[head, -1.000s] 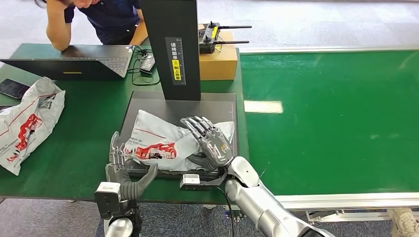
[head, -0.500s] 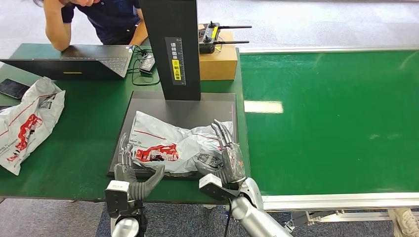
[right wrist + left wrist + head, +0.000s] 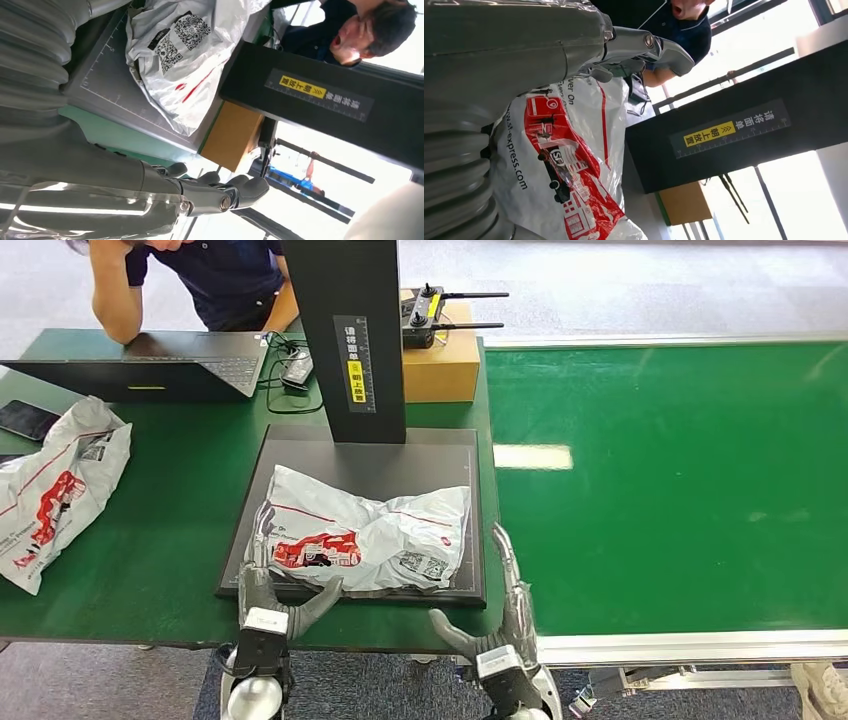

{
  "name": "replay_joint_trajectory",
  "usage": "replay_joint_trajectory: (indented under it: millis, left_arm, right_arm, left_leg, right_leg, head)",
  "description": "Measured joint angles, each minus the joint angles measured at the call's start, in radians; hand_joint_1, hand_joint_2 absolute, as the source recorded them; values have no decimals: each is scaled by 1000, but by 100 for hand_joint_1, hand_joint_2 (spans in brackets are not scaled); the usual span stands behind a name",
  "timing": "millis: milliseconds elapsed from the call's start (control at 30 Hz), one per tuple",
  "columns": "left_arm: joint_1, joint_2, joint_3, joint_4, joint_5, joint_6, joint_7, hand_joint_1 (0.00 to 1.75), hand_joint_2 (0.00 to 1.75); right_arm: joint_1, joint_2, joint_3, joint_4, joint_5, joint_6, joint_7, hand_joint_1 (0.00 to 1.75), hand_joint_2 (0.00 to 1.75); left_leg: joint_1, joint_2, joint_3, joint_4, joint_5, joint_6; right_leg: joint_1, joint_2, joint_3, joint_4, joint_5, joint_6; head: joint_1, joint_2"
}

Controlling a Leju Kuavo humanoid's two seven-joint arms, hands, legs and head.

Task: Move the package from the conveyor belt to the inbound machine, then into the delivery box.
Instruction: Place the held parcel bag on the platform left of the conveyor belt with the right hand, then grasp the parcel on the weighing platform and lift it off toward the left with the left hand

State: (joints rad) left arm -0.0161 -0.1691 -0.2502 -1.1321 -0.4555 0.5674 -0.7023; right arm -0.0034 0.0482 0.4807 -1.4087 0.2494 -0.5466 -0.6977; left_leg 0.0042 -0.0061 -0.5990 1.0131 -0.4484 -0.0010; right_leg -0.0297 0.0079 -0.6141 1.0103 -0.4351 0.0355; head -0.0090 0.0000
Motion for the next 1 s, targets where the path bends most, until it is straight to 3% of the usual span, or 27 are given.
replay_joint_trajectory:
  millis: [200, 567, 800, 1000]
  left_arm:
    - [-5, -1, 12, -16, -164, -2, 15, 0, 175]
    - [-107, -3, -59, -10, -549, -151, 156, 0, 175]
    - [-237, -3, -94, 126, -638, -190, 197, 0, 175]
    - [-316, -2, -97, 277, -713, -165, 247, 0, 175]
  right_arm:
    - [86, 2, -67, -113, -46, 91, 0, 0, 175]
    - [205, 38, -211, -250, -24, 218, 0, 0, 175]
    - [228, 70, -271, -282, -9, 272, 0, 0, 175]
    - [235, 87, -302, -285, -12, 285, 0, 0, 175]
  left_leg:
    - [0, 0, 0, 0, 0, 0]
    - [0, 0, 1, 0, 0, 0]
    - [0, 0, 1, 0, 0, 0]
    - [0, 0, 1, 0, 0, 0]
  right_leg:
    - [0, 0, 0, 0, 0, 0]
    - [0, 0, 0, 0, 0, 0]
    - [0, 0, 1, 0, 0, 0]
    - [0, 0, 1, 0, 0, 0]
  head:
    - [0, 0]
    - [0, 0]
    - [0, 0]
    - [0, 0]
